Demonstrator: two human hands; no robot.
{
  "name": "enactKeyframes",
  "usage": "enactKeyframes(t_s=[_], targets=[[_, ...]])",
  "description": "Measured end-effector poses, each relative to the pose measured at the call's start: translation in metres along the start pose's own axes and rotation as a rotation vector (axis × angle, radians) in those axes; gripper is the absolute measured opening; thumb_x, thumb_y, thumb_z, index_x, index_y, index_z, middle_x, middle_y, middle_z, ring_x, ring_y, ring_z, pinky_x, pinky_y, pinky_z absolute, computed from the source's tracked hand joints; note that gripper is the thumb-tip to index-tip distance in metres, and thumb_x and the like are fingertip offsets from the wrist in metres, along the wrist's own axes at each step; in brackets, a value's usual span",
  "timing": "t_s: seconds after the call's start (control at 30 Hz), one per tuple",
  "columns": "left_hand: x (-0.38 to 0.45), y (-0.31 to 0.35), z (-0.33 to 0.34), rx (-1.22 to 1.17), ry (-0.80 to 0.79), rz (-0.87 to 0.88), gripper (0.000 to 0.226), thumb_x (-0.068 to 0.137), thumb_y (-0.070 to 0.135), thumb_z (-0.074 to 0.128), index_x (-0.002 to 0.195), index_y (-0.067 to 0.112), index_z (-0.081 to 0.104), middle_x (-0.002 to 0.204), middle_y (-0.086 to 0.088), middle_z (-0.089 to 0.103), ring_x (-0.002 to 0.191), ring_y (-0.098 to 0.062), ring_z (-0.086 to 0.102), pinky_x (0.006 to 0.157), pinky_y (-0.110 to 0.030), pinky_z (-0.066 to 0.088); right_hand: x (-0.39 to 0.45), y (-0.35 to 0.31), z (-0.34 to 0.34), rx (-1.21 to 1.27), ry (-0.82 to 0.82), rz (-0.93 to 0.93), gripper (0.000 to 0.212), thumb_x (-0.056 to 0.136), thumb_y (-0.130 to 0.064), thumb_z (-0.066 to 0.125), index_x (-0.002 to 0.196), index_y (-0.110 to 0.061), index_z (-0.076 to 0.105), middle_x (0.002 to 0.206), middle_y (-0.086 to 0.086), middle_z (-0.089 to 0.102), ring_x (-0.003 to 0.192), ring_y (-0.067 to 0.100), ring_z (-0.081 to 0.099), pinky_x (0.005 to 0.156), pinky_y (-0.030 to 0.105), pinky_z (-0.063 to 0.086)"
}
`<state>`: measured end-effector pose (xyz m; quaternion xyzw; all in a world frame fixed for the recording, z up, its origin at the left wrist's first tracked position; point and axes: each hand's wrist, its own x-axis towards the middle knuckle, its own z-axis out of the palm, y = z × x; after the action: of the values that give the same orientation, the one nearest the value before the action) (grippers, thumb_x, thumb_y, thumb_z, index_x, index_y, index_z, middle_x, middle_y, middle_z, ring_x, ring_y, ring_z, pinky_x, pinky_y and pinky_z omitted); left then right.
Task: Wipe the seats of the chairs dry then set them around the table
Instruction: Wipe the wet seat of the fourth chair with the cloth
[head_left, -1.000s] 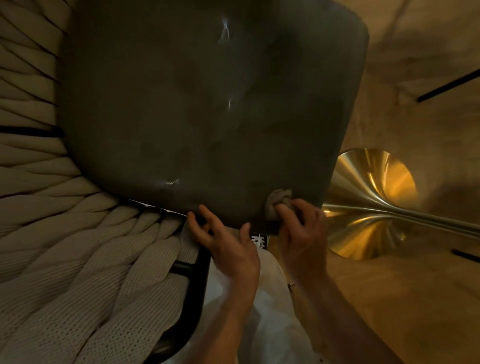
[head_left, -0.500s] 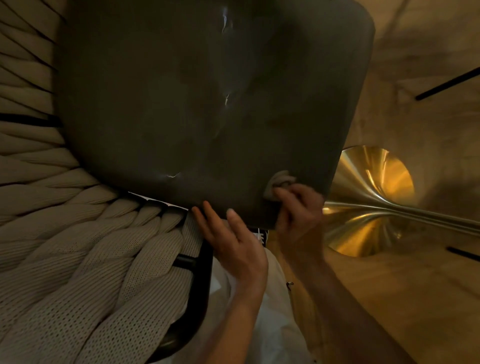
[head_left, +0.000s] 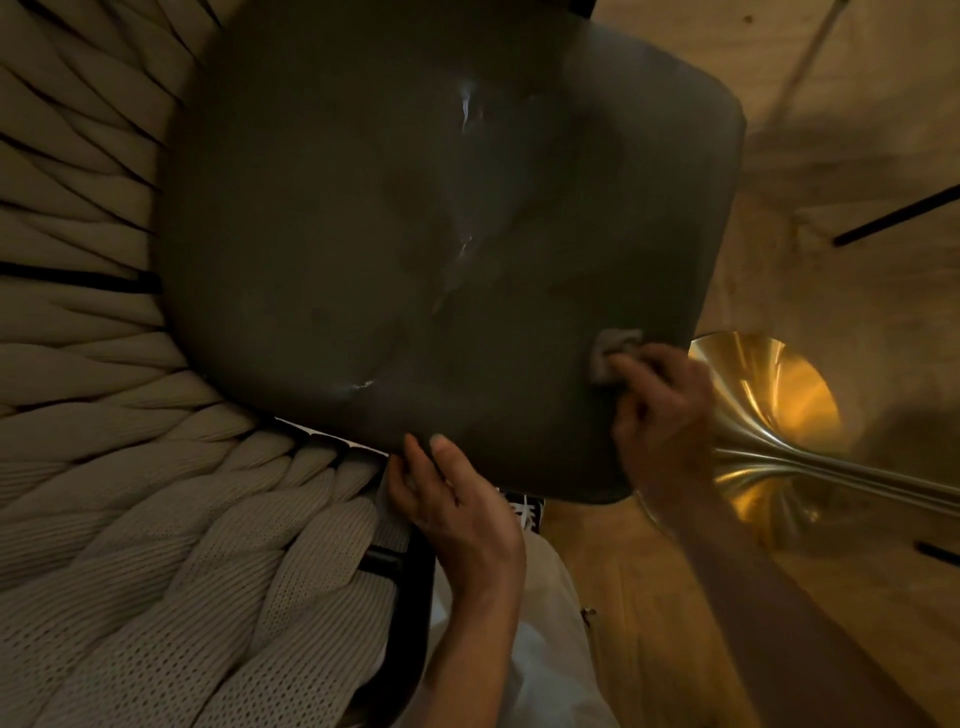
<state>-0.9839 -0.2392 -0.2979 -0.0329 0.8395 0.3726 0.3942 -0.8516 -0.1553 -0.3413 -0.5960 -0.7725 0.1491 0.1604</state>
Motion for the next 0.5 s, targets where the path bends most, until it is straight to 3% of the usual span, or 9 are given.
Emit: enactKeyframes(t_s=[0.1,0.2,0.27,0.33,0.5], targets=[[0.002,-0.002,-0.002,-0.043,0.023,-0.001,0.051,0.105,0.036,0.026,0.152,0.016,0.027,0.16,-0.004,0.014,0.144,-0.012,0.021,0.102,-0.012,0.019,0.033,0.035,-0.007,0.01,0.1,0.265,0.037,0.08,-0.006,0.05,0.112,-0.01,0.069,0.112,0.014,0.061,0.106,0.034,0.05,0.089,0.04,0.043],[0.008,-0.009,-0.001,-0.137,0.061,-0.028,0.054,0.103,0.043,0.029,0.15,0.017,0.032,0.158,-0.004,0.021,0.144,-0.018,0.027,0.118,-0.034,0.025,0.048,0.048,-0.006,0.037,0.14,0.379,0.035,0.082,-0.009,0.049,0.111,-0.013,0.069,0.109,0.01,0.064,0.105,0.034,0.053,0.088,0.036,0.043],[0.01,-0.011,0.001,-0.21,0.068,-0.041,0.072,0.092,0.061,0.032,0.149,0.017,0.036,0.156,-0.003,0.026,0.142,-0.02,0.032,0.116,-0.044,0.031,0.045,0.037,-0.004,0.063,0.157,0.384,0.035,0.082,-0.007,0.048,0.11,-0.012,0.069,0.109,0.012,0.063,0.104,0.033,0.053,0.087,0.035,0.042],[0.011,-0.011,0.002,-0.27,0.085,-0.048,0.095,0.072,0.074,0.032,0.148,0.017,0.037,0.154,-0.003,0.03,0.14,-0.019,0.035,0.115,-0.044,0.032,0.033,0.019,-0.001,0.083,0.15,0.352,0.036,0.08,-0.006,0.048,0.108,-0.011,0.069,0.108,0.013,0.061,0.103,0.032,0.053,0.089,0.036,0.042],[0.012,-0.015,0.002,-0.339,0.079,-0.064,0.095,0.068,0.075,0.035,0.147,0.022,0.038,0.152,-0.001,0.036,0.138,-0.016,0.038,0.116,-0.043,0.032,-0.007,-0.036,0.016,0.069,-0.008,0.119,0.031,0.078,-0.007,0.052,0.101,-0.01,0.072,0.104,0.011,0.065,0.099,0.027,0.053,0.087,0.037,0.045]])
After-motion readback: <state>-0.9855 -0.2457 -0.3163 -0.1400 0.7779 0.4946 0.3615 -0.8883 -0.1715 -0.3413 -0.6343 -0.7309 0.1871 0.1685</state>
